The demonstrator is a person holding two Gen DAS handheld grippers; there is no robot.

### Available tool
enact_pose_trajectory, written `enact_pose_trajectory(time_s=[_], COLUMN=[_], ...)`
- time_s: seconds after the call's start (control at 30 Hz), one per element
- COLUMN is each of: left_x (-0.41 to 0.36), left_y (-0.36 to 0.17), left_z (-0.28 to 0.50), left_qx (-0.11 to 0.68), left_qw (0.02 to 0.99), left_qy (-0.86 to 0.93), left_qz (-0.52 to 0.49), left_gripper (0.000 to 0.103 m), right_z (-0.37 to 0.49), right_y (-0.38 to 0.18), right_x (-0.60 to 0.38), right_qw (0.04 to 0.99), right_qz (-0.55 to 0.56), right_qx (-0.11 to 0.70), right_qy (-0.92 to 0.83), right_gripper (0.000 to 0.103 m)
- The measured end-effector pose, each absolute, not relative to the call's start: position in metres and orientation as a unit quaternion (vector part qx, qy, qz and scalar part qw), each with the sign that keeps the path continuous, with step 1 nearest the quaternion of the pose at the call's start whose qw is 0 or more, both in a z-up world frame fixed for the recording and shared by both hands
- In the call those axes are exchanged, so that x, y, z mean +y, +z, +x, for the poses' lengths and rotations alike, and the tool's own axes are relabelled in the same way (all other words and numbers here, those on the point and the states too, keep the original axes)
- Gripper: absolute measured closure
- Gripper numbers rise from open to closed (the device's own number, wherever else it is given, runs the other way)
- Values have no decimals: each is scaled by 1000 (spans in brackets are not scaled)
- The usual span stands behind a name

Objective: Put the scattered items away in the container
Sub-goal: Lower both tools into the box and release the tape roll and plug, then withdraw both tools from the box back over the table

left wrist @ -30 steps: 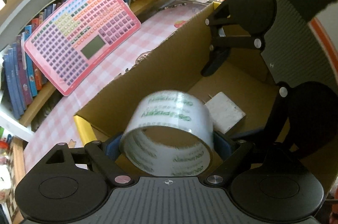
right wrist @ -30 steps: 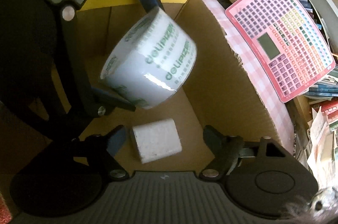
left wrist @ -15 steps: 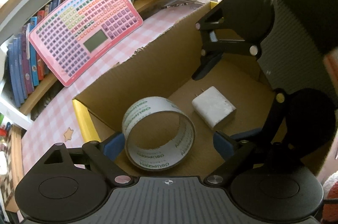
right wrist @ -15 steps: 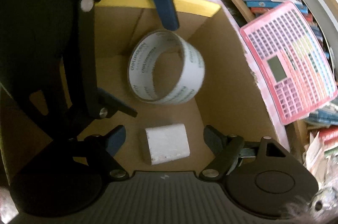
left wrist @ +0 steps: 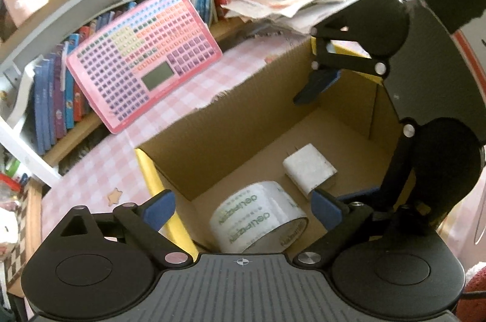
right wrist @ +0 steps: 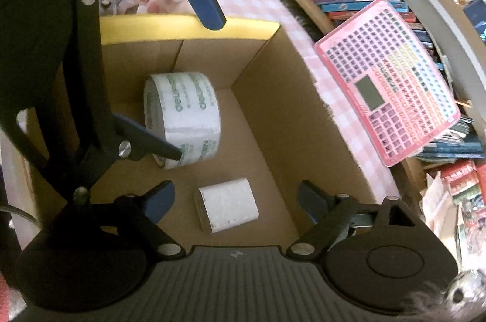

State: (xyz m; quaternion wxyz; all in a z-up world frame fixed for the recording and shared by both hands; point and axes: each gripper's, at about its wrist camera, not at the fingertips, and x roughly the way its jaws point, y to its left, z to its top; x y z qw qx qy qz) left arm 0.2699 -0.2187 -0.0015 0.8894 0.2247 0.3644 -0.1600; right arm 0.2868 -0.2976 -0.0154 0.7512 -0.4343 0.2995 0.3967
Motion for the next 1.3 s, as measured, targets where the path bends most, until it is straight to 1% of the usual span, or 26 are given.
enact_pose_trajectory(time_s=[0.1,0.5,0.67,0.83,1.13,1.3], left_x=[-215,-190,-169,-144,-108,-91], left_y=[5,41,55,58,63,66], left_z=[262,224,205,183,142,116], left_qx=[351,304,291,290,279,264], left_qw=[897,917,928,936,944,948], left_qy=[-157,-181,-177,-169,-157,-154], left_qz=[218,184,152,105,84,85], left_gripper=[3,2,2,1,1,1], right_z=[282,251,225,191,143,119], right_y=[-9,29,49,61,73,74], right_x=[-299,-309,-315,-316,-308,-302], right_qw=[768,836,887,921,950,964], right_qz=[-429,-366,-290,-217,-149,-122], right_qx=[293,278,261,246,227,214], right_qy=[376,300,248,208,152,103], right_gripper=[14,14,14,14,14,12])
